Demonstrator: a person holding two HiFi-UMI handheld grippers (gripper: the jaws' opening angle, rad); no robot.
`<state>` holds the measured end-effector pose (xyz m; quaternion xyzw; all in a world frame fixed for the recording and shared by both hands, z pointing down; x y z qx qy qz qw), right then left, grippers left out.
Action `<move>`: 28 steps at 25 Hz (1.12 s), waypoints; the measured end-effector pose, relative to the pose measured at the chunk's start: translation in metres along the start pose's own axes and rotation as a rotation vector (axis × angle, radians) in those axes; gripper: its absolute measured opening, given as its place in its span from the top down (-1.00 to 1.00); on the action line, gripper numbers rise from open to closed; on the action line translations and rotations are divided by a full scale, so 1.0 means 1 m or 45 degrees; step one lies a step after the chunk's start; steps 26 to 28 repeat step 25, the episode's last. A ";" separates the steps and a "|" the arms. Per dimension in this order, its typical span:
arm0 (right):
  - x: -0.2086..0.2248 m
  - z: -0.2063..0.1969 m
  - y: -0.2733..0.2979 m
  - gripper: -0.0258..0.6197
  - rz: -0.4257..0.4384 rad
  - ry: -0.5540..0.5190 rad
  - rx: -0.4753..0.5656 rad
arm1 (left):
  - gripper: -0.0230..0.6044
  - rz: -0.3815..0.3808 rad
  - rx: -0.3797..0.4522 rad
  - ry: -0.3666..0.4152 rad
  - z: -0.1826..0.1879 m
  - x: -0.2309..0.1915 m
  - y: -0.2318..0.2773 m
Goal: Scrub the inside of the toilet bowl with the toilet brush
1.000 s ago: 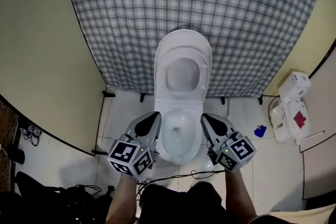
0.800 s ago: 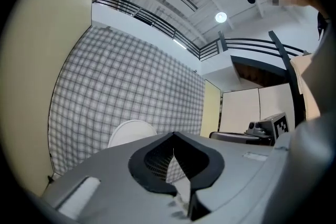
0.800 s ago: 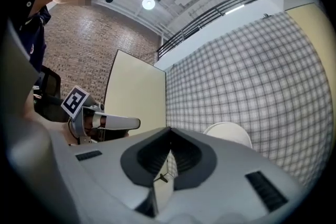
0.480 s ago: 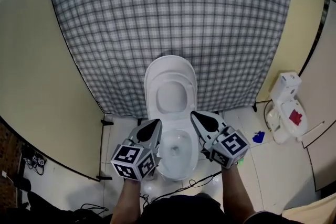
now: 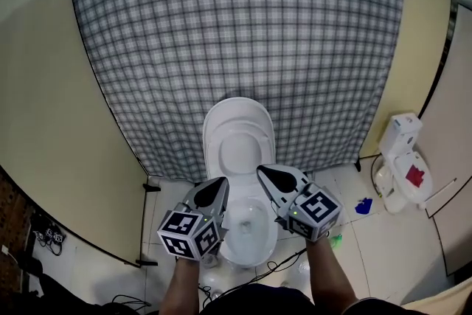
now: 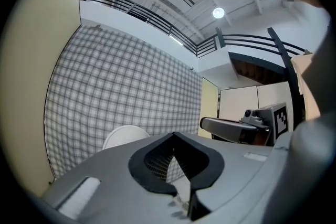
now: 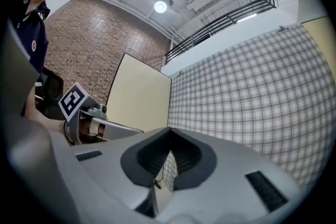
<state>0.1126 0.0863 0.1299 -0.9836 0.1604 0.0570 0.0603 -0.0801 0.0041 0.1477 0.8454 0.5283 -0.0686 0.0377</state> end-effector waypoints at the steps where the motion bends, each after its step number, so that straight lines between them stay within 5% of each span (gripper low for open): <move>1: -0.003 0.004 -0.001 0.92 -0.001 -0.001 0.005 | 0.91 -0.004 0.004 0.007 0.005 0.002 -0.003; 6: 0.015 0.042 -0.003 0.92 0.045 0.058 -0.056 | 0.91 0.034 -0.054 -0.044 0.044 0.020 0.006; 16: 0.015 0.014 0.010 0.92 0.027 0.036 -0.019 | 0.91 0.025 -0.046 -0.003 0.018 -0.002 0.012; 28: 0.029 0.034 0.019 0.92 0.013 0.031 -0.029 | 0.91 0.016 -0.060 -0.016 0.035 -0.004 0.020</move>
Point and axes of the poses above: the fingertips, and each gripper's own axes: y forward along the fingers, x to its right, z out of its top, the point moved 10 cm from there along -y, backward along the fingers, and after that the axes turned 2 degrees about -z, right-handed, at the moved point
